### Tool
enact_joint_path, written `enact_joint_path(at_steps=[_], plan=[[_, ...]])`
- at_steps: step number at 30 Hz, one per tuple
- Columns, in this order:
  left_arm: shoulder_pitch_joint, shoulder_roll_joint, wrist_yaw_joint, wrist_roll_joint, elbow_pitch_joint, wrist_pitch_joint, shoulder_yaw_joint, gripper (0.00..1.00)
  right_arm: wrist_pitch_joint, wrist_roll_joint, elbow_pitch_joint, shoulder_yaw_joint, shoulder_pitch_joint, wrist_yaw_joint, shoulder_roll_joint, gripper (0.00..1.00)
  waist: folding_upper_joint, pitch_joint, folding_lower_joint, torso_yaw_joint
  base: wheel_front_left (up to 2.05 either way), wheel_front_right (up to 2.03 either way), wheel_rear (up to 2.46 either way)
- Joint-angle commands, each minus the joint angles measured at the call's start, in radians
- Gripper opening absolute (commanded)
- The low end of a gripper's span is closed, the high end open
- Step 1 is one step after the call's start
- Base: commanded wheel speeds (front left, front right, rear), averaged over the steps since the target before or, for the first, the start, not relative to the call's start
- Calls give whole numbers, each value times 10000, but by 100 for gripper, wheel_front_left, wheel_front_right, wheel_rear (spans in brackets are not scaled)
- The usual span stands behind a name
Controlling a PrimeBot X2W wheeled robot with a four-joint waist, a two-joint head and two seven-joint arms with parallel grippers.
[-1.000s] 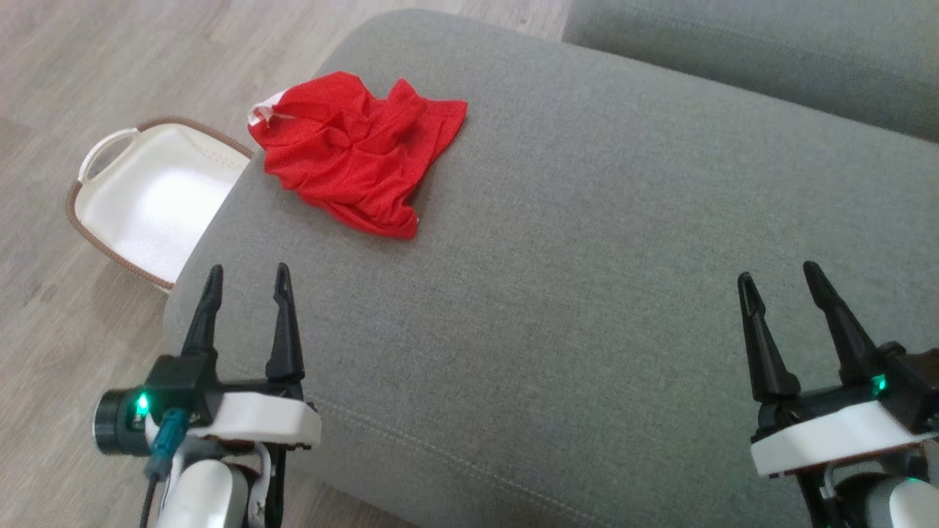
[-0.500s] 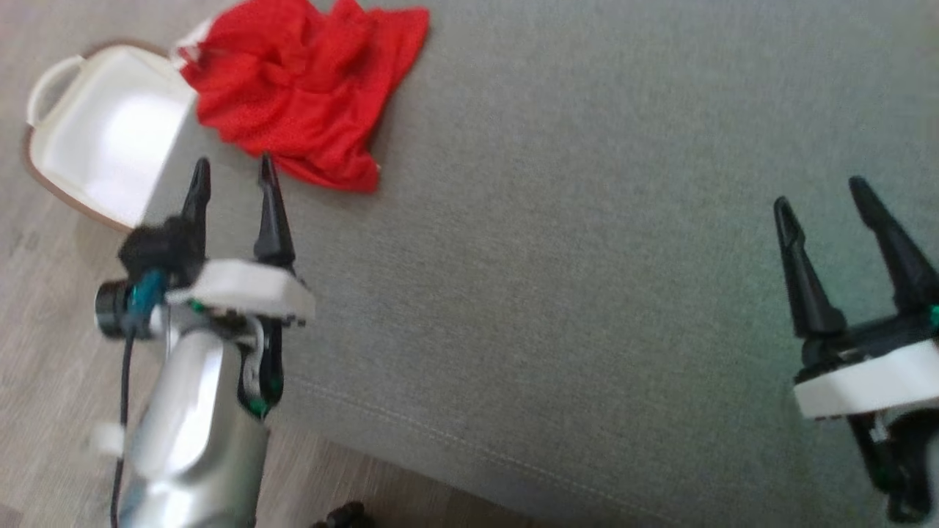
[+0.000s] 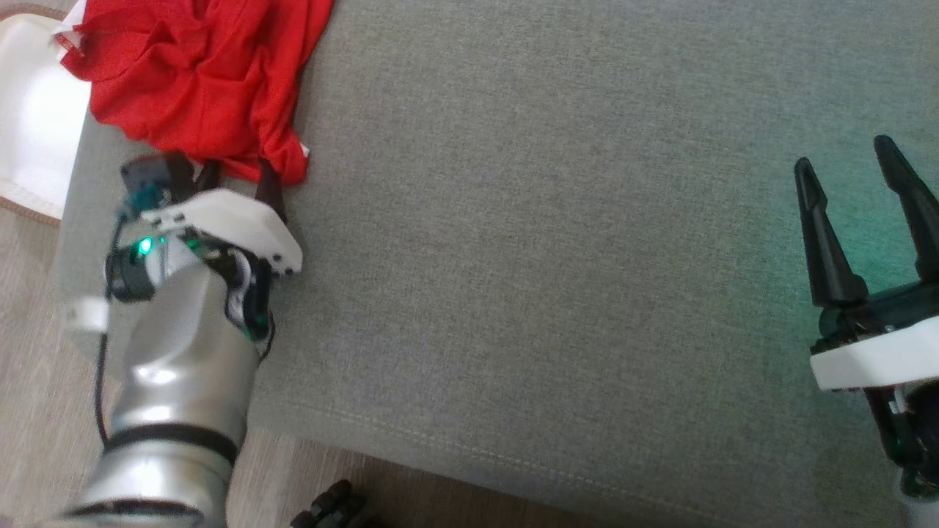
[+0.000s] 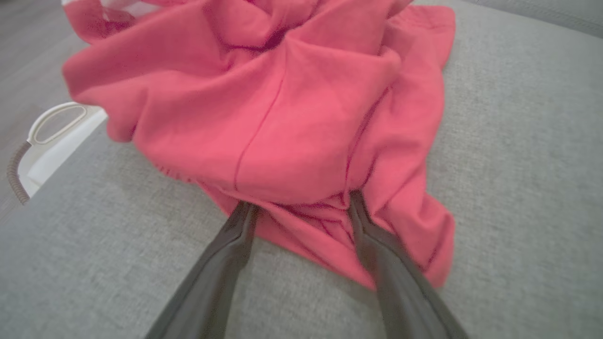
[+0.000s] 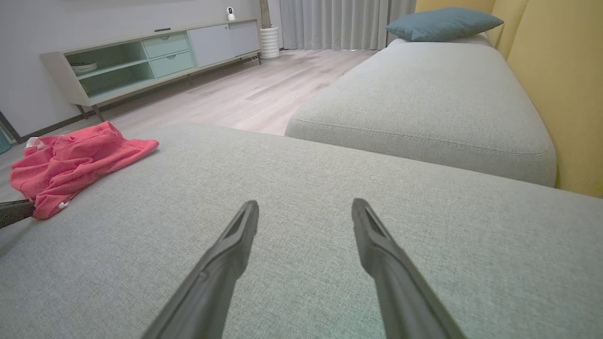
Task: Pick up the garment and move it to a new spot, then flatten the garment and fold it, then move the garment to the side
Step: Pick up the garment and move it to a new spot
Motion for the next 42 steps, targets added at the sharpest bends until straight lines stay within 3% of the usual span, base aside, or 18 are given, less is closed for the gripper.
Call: enact_joint_path(at_steps=[1, 2, 3, 4, 5, 12, 19, 30, 33, 38, 42], plan=[[-67, 392, -20, -94, 137, 314, 206, 100, -106, 51, -313, 220, -203, 37, -102, 100, 0, -15, -1, -13, 0, 0, 0], [-214, 403, -98, -137, 398, 504, 197, 100, -164, 59, -317, 251, -227, 37, -106, 100, 0, -20, -1, -27, 0, 0, 0], [-358, 442, -157, -163, 572, 540, 195, 92, -250, 89, -327, 290, -256, 37, -101, 100, 0, -26, -1, -44, 0, 0, 0], [-469, 510, -168, -127, 714, 495, 156, 40, -305, 114, -299, 305, -272, 37, -84, 100, 0, -52, -1, -73, 0, 0, 0], [-553, 577, -123, -90, 784, 317, 138, 0, -362, 125, -256, 292, -285, 37, -64, 100, 0, -100, -1, -103, 0, 0, 0], [-375, 837, 498, 290, 145, -494, 42, 0, -737, 160, 98, 211, -167, 37, 163, 100, 0, -796, -1, -280, 0, 0, 0], [1468, 1096, 1027, 910, -3470, -514, 225, 0, -1093, 105, 504, 179, 156, 37, 568, 100, 0, -2086, -1, -592, 0, 0, 0], [4368, 1157, 1108, 1398, -7300, -435, -152, 0, -1336, 123, 920, 217, 762, 37, 1170, 100, 0, -3540, -1, -1679, 0, 0, 0], [5043, 972, 972, 1299, -8258, 52, -496, 0, -1385, 171, 968, 204, 949, 37, 1362, 100, 0, -3730, -1, -2137, 0, 0, 0], [5903, 802, 908, 1202, -9371, 659, -954, 0, -1465, 217, 1047, 237, 1047, 37, 1555, 100, 0, -3720, -1, -3292, 0, 0, 0], [5959, 548, 673, 1058, -9483, 893, -1598, 0, -1495, 214, 1096, 421, 991, 37, 1542, 100, 0, -3541, -1, -4282, 0, 0, 0]])
